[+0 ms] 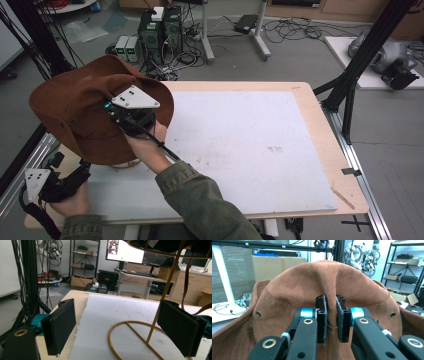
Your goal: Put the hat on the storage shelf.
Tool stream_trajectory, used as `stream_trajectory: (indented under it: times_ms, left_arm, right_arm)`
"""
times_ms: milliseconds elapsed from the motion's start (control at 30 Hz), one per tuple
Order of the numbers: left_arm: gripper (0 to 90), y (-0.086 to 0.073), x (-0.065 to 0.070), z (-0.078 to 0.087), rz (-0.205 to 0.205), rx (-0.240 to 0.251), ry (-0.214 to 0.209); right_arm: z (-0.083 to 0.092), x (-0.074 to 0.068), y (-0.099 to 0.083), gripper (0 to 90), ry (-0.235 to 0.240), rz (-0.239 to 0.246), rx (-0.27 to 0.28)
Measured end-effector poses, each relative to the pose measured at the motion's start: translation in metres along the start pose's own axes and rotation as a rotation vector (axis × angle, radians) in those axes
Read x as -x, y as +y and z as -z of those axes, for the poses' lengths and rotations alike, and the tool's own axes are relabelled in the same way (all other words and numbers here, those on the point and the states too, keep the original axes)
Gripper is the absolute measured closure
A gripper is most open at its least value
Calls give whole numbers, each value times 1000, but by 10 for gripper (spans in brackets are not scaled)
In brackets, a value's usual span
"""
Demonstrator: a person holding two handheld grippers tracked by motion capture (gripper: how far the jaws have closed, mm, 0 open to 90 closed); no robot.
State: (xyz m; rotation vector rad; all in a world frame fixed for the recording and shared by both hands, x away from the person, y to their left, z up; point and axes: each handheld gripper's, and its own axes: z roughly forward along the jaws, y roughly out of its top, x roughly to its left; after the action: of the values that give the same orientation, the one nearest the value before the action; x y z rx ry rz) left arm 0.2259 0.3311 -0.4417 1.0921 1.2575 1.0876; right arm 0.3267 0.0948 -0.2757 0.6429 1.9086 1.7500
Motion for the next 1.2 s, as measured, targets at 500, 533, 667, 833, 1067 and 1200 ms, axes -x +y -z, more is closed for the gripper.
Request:
stream_trajectory:
  times_ms: [500,533,667,833,1067,1200]
  left_arm:
    - [158,0,0,0,-5,-1,1]
    - [158,0,0,0,-5,0,0]
    - [158,0,0,0,-4,1,0]
    - [158,0,1,-1,-3,2,0]
    - [158,0,1,-1,-10,0,-1]
    - [157,0,1,-1,-6,3,4]
  right_arm:
    - [-1,3,-1,294,-71,-19,11]
    - [-1,5,0,257,-74,-24,13]
    - [3,8,2,140,-87,-17,33]
    - [9,8,6,120,-95,0,63]
    - [17,15,13,111,-94,11,86]
    - [26,21,17,111,-97,14,81]
